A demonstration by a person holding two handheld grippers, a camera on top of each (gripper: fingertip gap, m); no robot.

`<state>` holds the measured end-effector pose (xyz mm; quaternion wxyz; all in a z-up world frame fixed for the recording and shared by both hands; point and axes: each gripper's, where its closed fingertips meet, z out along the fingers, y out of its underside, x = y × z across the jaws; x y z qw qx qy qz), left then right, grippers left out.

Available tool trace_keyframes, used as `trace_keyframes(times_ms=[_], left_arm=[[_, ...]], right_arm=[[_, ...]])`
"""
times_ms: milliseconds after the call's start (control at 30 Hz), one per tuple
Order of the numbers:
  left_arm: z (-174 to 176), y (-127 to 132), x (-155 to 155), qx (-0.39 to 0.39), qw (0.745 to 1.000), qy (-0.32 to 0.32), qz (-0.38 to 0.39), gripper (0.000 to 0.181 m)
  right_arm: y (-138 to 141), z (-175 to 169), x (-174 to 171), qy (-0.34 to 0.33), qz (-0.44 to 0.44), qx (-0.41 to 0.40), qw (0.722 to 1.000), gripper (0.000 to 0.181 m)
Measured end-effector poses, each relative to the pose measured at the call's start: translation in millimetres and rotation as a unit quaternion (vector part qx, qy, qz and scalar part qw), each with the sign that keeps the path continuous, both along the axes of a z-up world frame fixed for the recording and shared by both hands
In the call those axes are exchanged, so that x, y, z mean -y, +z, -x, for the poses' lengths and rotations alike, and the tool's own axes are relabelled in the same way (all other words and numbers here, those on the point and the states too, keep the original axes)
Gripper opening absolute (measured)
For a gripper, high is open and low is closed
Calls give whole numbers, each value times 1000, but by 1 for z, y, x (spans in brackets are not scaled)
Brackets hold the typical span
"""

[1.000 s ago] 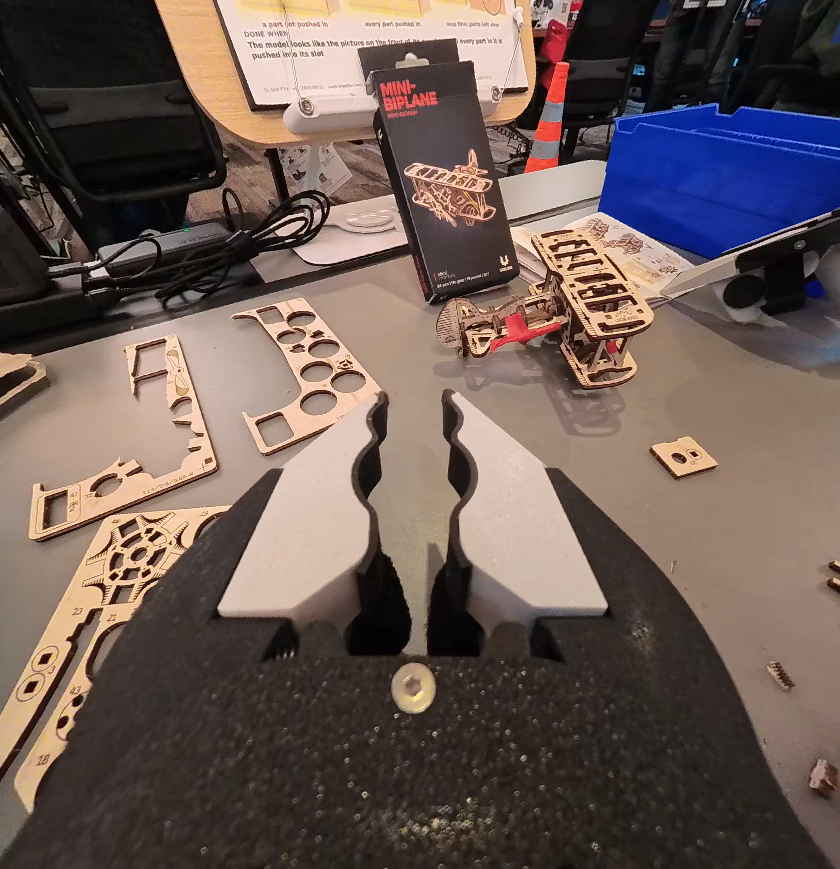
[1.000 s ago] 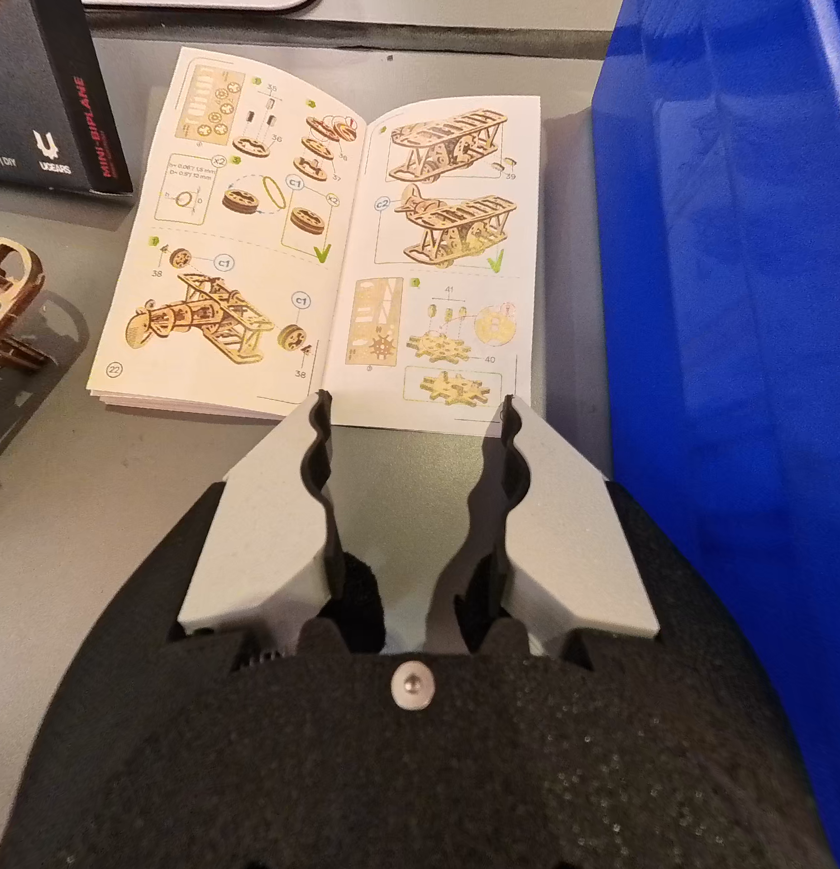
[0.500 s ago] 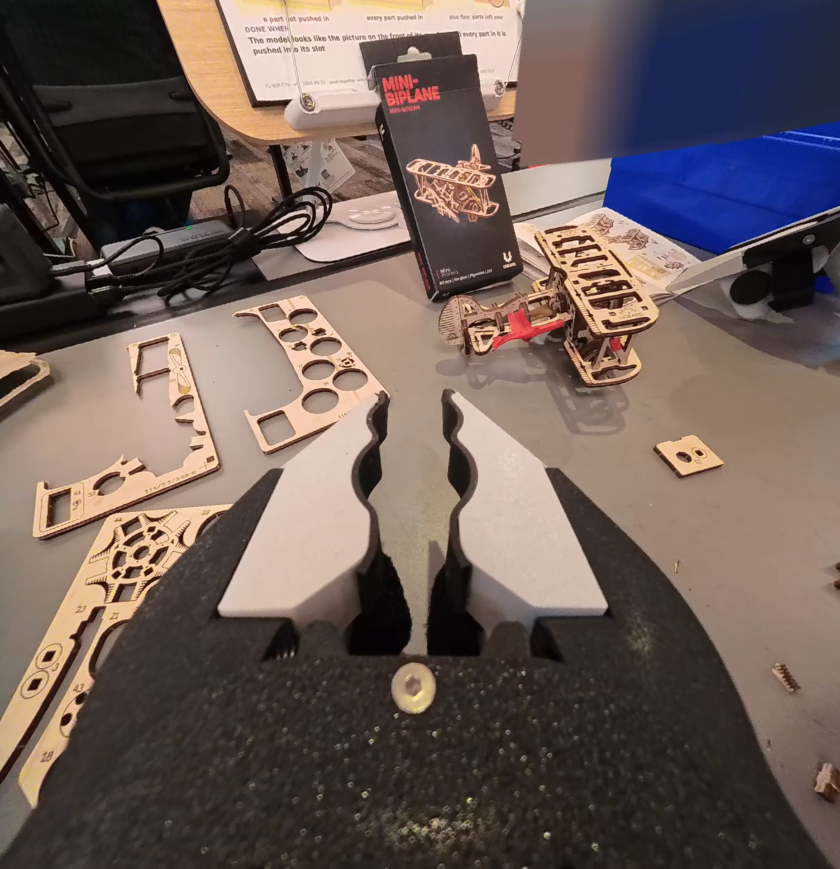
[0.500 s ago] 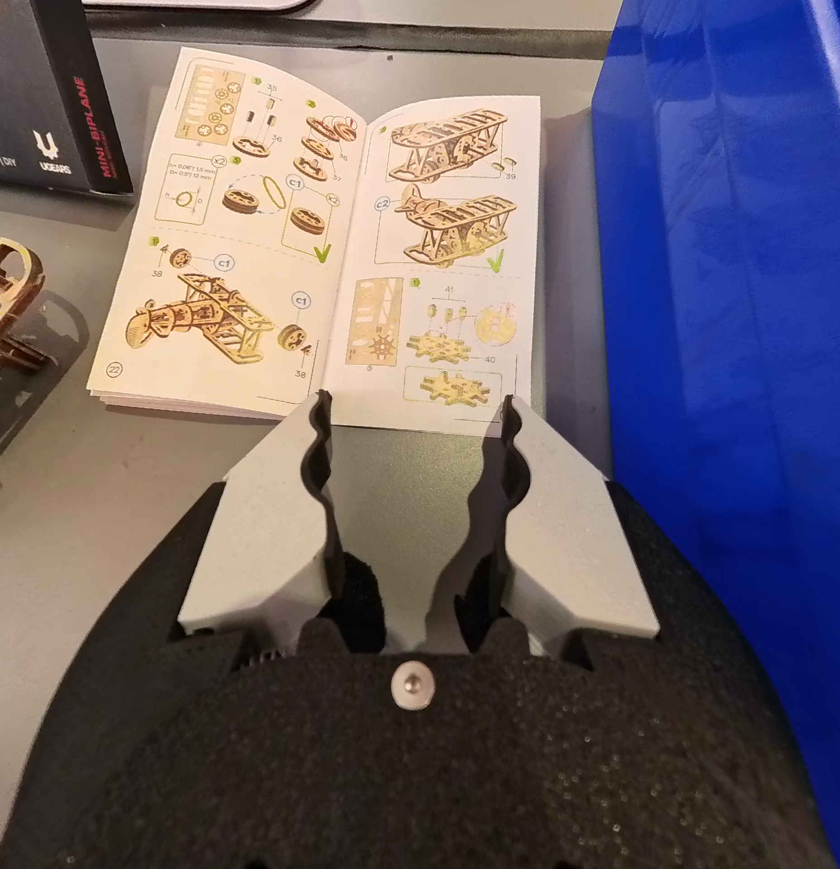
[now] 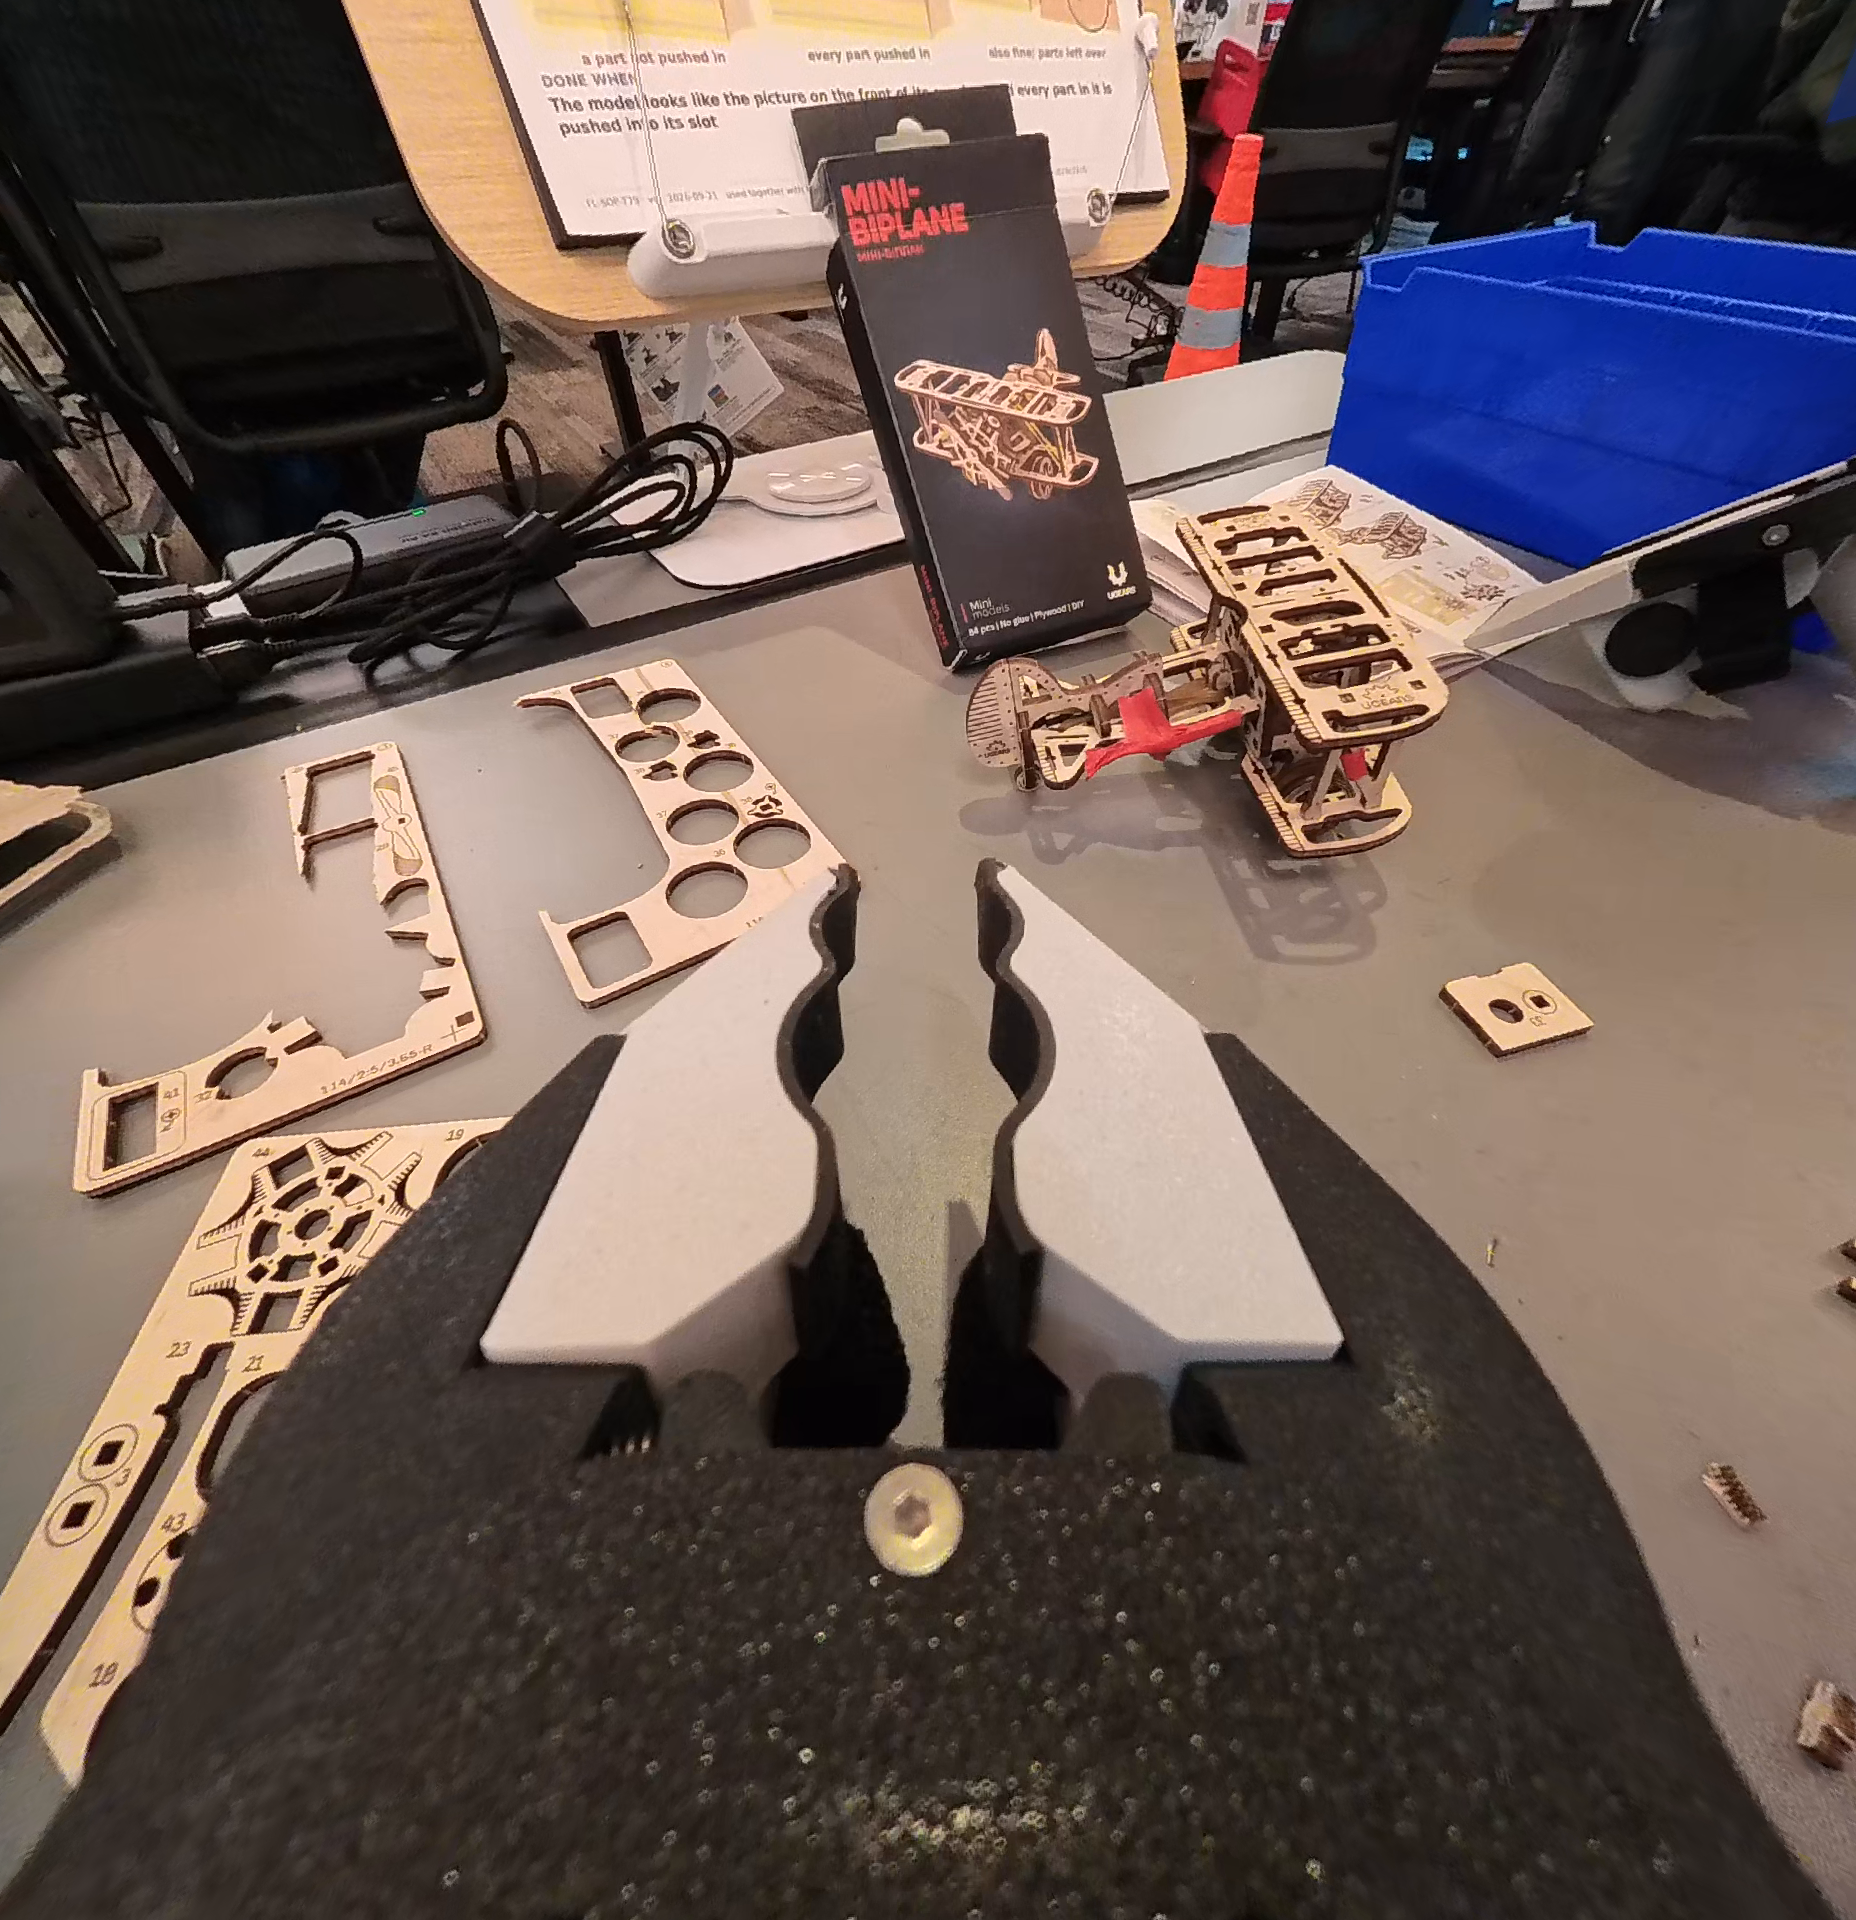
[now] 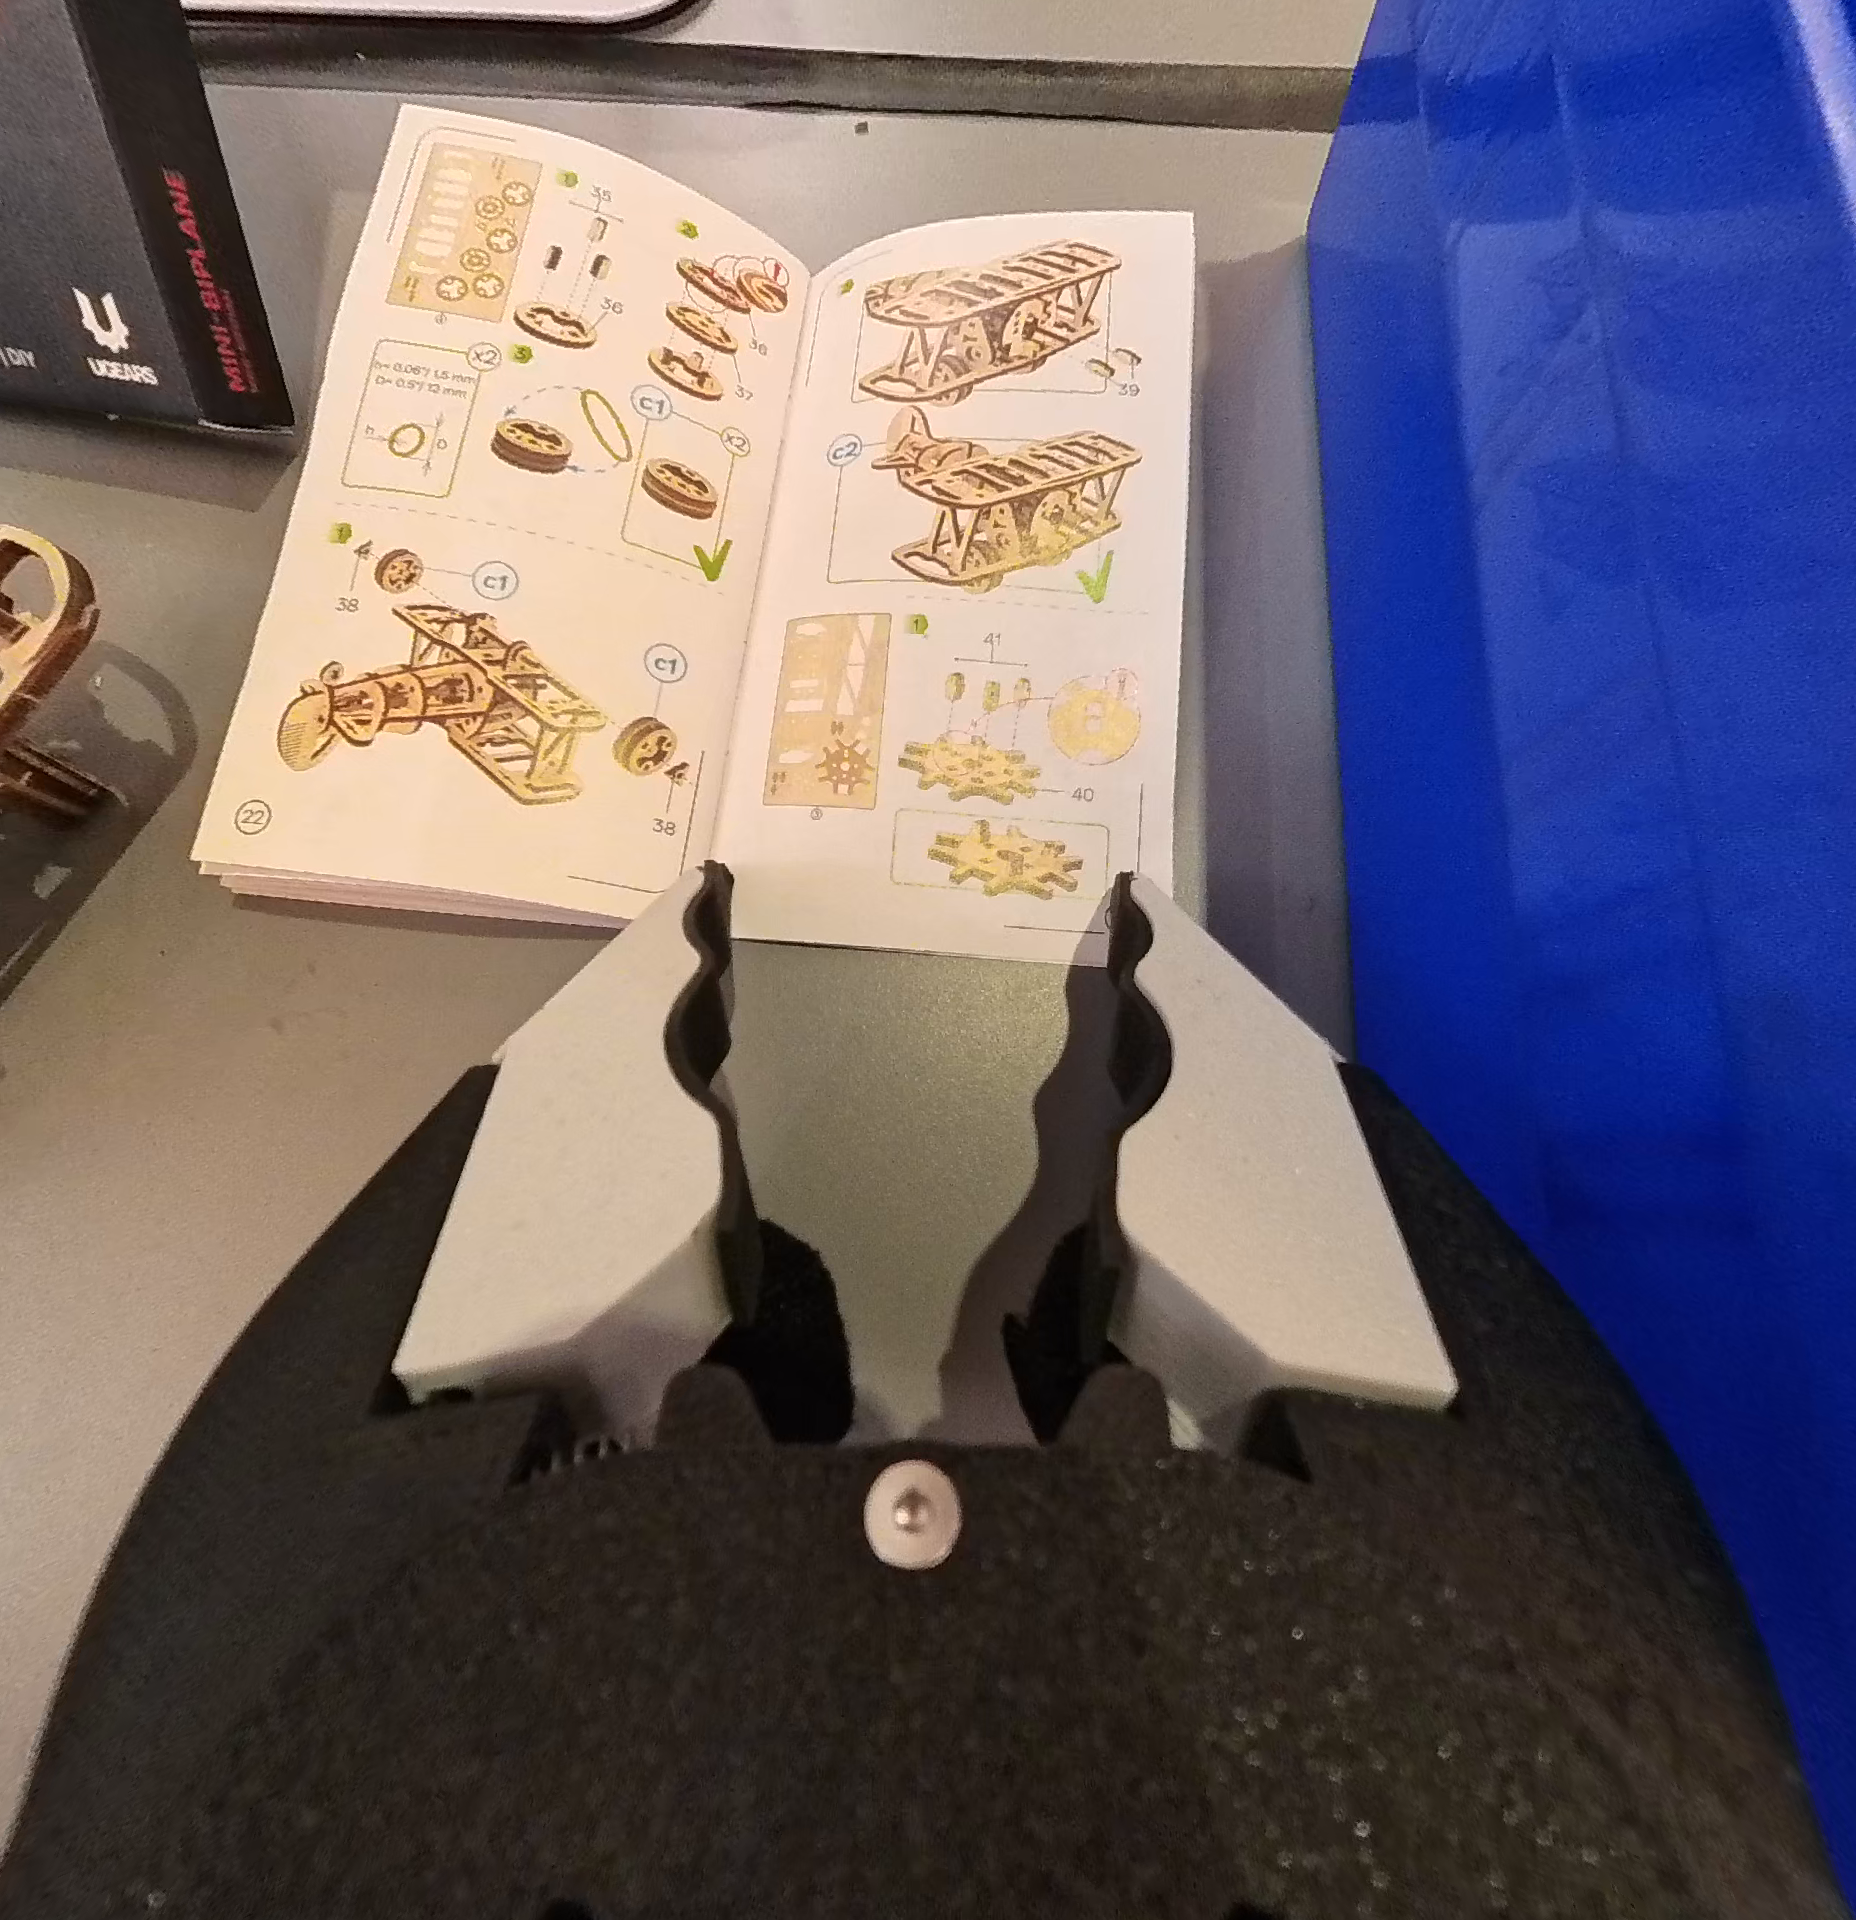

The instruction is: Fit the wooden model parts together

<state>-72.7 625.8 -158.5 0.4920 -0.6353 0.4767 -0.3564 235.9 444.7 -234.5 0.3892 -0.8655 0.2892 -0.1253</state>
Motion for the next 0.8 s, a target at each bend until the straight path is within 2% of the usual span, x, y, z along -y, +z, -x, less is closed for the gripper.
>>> trace_keyframes(times_ms=[700,800], left_arm=[[-2,2,13,0,999,-30,-29,20],[-1,4,12,4,999,-25,-31,23]], right_arm=[[0,-1,-3,-7,-2,-2,1000,72],[7,0,-2,2,7,25,1000,70]])
